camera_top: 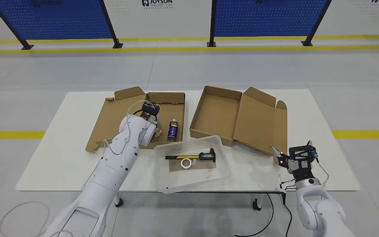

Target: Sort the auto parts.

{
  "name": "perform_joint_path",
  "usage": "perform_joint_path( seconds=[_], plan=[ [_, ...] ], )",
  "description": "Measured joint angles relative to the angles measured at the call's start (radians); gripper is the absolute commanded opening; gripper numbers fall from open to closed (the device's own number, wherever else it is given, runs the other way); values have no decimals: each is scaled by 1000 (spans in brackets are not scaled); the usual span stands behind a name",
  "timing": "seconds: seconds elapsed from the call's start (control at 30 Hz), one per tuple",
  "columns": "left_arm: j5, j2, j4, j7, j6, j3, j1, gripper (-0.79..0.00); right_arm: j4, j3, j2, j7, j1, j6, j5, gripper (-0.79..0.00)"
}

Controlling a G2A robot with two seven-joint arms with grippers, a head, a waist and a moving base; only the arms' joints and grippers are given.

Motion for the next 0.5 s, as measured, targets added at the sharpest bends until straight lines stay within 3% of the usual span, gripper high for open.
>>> perform_joint_path(
  seconds=[0.13,0.2,0.43,0.5],
  plan=[
    [3,-8,38,8,-3,17,-14,-779,0,0,0,0,0,0,0,0],
    [0,-12,54,13,0,21,-21,-723,0,0,0,0,0,0,0,0],
    [-2,-23,96,27,4,29,-39,-662,0,0,0,0,0,0,0,0],
    [-4,-26,107,28,3,31,-45,-603,0,0,0,0,0,0,0,0]
  ],
)
